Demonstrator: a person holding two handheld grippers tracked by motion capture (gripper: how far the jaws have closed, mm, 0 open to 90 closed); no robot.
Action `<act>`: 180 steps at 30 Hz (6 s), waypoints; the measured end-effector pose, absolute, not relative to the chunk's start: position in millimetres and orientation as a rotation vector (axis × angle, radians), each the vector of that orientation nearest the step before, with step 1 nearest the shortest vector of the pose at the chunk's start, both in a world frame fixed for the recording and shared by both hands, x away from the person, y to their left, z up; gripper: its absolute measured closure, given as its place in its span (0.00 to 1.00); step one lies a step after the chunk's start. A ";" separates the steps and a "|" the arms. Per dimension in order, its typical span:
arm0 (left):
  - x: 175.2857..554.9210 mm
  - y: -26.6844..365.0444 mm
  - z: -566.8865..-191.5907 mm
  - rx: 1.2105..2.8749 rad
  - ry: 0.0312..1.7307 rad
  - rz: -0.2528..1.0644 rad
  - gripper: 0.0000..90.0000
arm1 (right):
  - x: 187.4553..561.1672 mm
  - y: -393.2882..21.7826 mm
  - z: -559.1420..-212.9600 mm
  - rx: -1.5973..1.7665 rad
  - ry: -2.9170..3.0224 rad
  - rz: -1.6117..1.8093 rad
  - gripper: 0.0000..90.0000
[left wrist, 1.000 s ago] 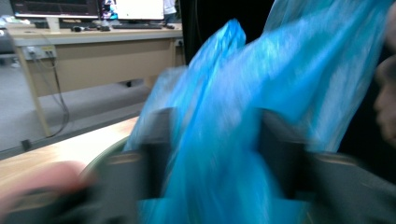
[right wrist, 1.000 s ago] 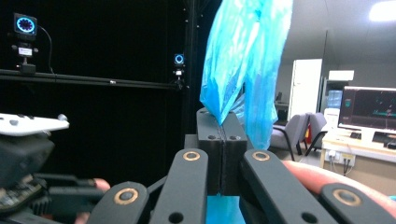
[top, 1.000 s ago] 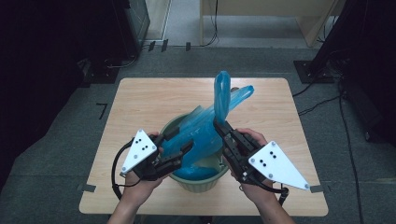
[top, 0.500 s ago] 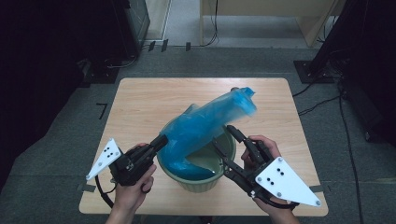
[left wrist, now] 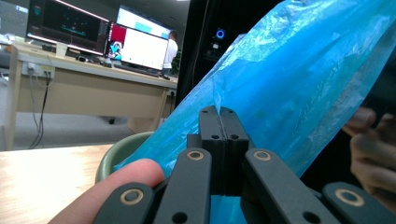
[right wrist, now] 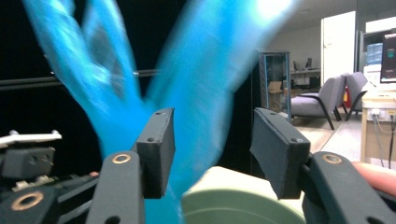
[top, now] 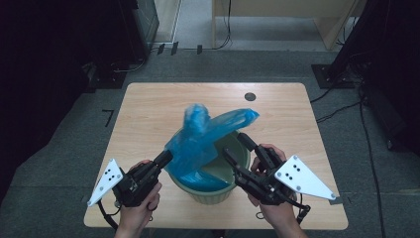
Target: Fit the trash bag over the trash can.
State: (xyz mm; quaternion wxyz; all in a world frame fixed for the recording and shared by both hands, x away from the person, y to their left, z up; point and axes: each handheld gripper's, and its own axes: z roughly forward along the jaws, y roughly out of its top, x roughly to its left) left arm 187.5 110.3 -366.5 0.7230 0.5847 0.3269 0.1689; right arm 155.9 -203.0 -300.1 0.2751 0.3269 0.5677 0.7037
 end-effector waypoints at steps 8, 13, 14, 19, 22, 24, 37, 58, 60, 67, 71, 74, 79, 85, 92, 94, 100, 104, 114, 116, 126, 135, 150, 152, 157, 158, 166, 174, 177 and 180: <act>184.1 109.9 -368.2 1.294 0.717 0.397 1.00 | 156.8 -193.9 -292.7 1.020 1.541 1.951 0.51; 181.4 108.2 -369.3 1.311 0.711 0.432 1.00 | 160.6 -182.7 -300.9 1.067 1.629 1.920 0.55; 180.6 107.5 -369.2 1.312 0.713 0.437 0.99 | 161.6 -181.4 -302.3 1.072 1.642 1.915 0.61; 179.3 107.6 -361.3 1.298 0.723 0.418 0.69 | 164.3 -172.3 -309.4 1.055 1.713 1.860 0.94; 173.9 106.4 -350.3 1.285 0.721 0.443 0.56 | 161.0 -167.2 -310.3 0.999 1.715 1.797 1.00; 169.4 103.8 -340.9 1.283 0.731 0.461 0.48 | 158.8 -164.4 -310.8 0.961 1.699 1.758 1.00; 159.7 74.3 -303.0 1.344 0.854 0.525 0.47 | 145.0 -150.0 -315.3 0.766 1.677 1.675 1.00; 146.9 113.6 -354.5 1.424 0.880 0.330 0.99 | 126.4 -225.8 -345.5 0.899 1.626 1.534 1.00; 141.2 113.9 -358.9 1.442 0.873 0.292 0.99 | 120.6 -228.5 -352.8 0.909 1.649 1.515 1.00; 117.7 111.1 -377.9 1.499 0.853 0.290 0.96 | 95.6 -235.9 -372.3 0.919 1.698 1.503 1.00; 122.2 114.3 -399.7 1.491 0.913 0.290 0.94 | 95.7 -241.8 -392.9 0.968 1.731 1.477 1.00; 127.2 114.9 -407.0 1.486 0.929 0.304 0.93 | 103.3 -246.0 -401.8 1.017 1.736 1.483 1.00; 128.8 117.9 -407.0 1.440 0.922 0.324 0.90 | 109.4 -246.3 -401.0 1.005 1.725 1.473 1.00; 131.6 120.5 -414.9 1.411 0.952 0.325 0.87 | 115.9 -244.5 -403.0 1.005 1.729 1.470 1.00; 141.6 129.6 -427.1 1.338 0.997 0.249 0.76 | 125.2 -237.4 -410.4 1.005 1.726 1.445 1.00; 142.1 129.5 -423.6 1.341 0.993 0.277 0.69 | 127.2 -237.8 -408.2 0.999 1.717 1.454 1.00; 144.9 128.6 -415.3 1.344 0.967 0.340 0.46 | 135.3 -237.6 -398.1 0.982 1.678 1.481 1.00; 152.1 129.6 -420.0 1.406 0.965 0.319 0.35 | 144.6 -238.8 -395.7 1.001 1.677 1.464 1.00; 157.0 132.7 -435.8 1.391 0.999 0.345 0.39 | 152.7 -236.3 -406.9 1.031 1.683 1.459 1.00; 160.6 135.1 -439.2 1.372 1.044 0.312 0.38 | 153.4 -233.5 -412.1 1.039 1.692 1.450 1.00; 154.3 134.2 -411.9 1.332 0.936 0.369 0.52 | 156.9 -230.9 -388.2 1.003 1.633 1.516 1.00; 172.6 136.9 -403.5 1.320 0.974 0.274 0.48 | 178.5 -229.4 -382.9 1.046 1.646 1.533 0.99; 150.3 133.0 -409.0 1.413 0.874 0.438 0.23 | 173.3 -238.0 -393.7 1.090 1.647 1.563 0.99; 147.5 129.1 -408.7 1.436 0.856 0.470 0.22 | 171.7 -236.1 -392.8 1.084 1.649 1.566 0.99; 141.5 116.4 -405.4 1.512 0.842 0.588 0.21 | 169.5 -231.0 -392.1 1.060 1.653 1.566 0.99; 140.0 113.7 -403.3 1.517 0.833 0.605 0.21 | 169.0 -229.7 -391.9 1.056 1.655 1.568 0.99; 131.1 91.9 -384.4 1.549 0.750 0.755 0.21 | 166.1 -222.8 -392.2 1.030 1.675 1.563 0.99; 139.7 74.7 -374.9 1.586 0.709 0.772 0.37 | 164.0 -219.3 -388.8 1.008 1.684 1.570 0.99; 145.2 72.7 -373.4 1.602 0.702 0.754 0.65 | 163.6 -217.5 -389.1 0.996 1.694 1.565 0.99; 151.8 75.8 -371.4 1.588 0.735 0.734 0.83 | 162.6 -216.7 -389.8 0.977 1.701 1.547 0.99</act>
